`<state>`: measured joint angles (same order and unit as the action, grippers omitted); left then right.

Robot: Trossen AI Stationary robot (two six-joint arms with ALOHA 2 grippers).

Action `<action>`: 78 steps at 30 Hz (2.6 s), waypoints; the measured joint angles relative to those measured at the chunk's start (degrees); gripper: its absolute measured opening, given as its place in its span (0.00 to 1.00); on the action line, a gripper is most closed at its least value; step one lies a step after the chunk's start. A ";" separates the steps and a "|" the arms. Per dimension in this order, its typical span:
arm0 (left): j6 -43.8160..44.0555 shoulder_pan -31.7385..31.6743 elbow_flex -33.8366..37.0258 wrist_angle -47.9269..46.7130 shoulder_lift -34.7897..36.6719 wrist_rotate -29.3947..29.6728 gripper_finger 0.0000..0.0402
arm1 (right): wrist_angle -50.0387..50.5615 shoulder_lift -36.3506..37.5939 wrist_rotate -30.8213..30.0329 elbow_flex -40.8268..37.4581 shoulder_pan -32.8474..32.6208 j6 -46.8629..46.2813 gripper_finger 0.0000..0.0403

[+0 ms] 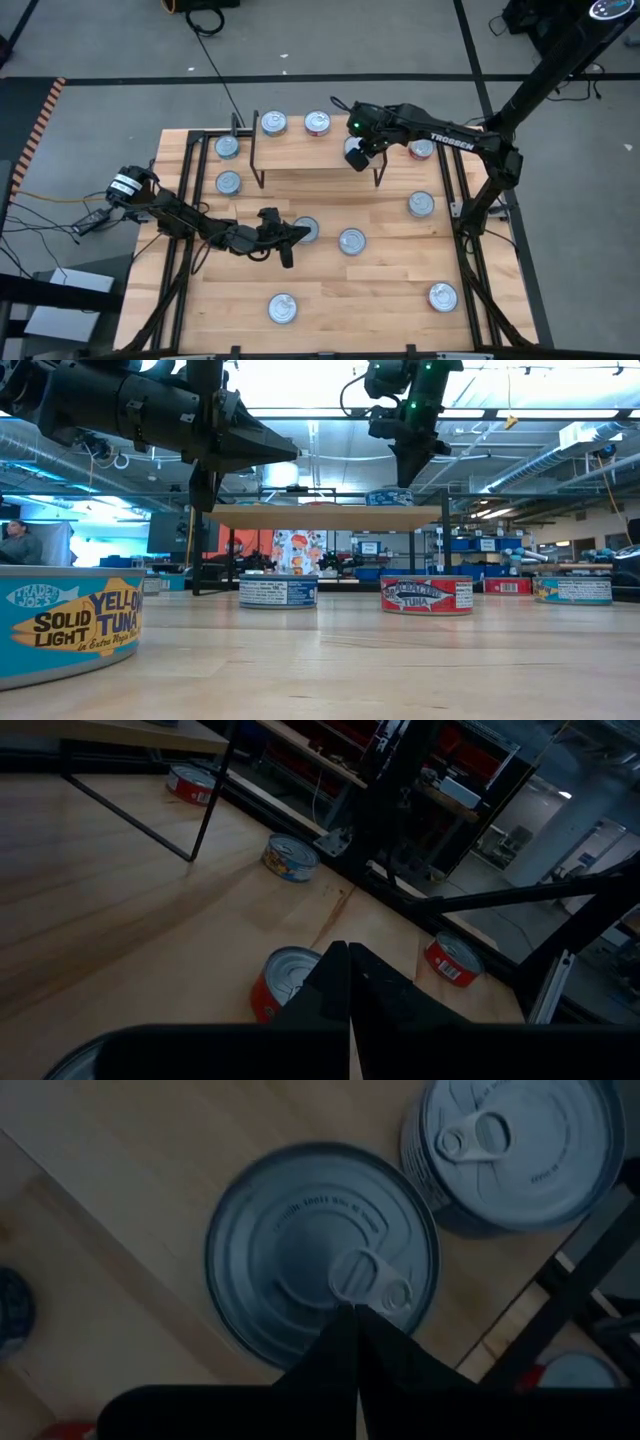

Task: Stack canned seafood by type on shelf
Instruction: Put the bottom left blue tuna can on the shelf aligned with the other blue tuna can, then put the bottom right red tuna can on the shelf aligned with the other red tuna can

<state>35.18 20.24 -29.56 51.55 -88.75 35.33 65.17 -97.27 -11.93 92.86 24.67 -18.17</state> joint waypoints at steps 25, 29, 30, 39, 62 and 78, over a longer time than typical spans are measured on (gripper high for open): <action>0.02 0.01 0.00 0.00 0.00 0.00 0.00 | 6.56 0.18 -1.70 0.04 0.72 1.82 0.02; 0.02 -0.01 0.00 0.00 0.00 0.00 0.00 | 5.42 2.11 -2.87 0.28 0.10 4.43 0.01; 0.02 -0.01 0.00 0.00 0.00 0.00 0.00 | 5.67 2.85 -2.89 1.08 -0.30 4.69 0.01; -0.48 -0.01 -0.06 0.35 0.00 -2.18 0.00 | 6.43 10.54 5.52 7.65 -10.14 3.35 0.01; -5.14 -5.65 -8.31 -8.94 -0.02 -23.07 0.00 | -11.09 30.86 8.13 -32.35 -59.69 -45.55 0.00; -6.23 -5.65 -11.58 -17.24 -0.02 -21.95 0.00 | -21.52 30.84 19.30 -54.28 -76.72 -58.75 0.00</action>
<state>28.95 14.59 -41.15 34.31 -88.77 13.38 43.65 -66.43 7.37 38.58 -52.05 -76.92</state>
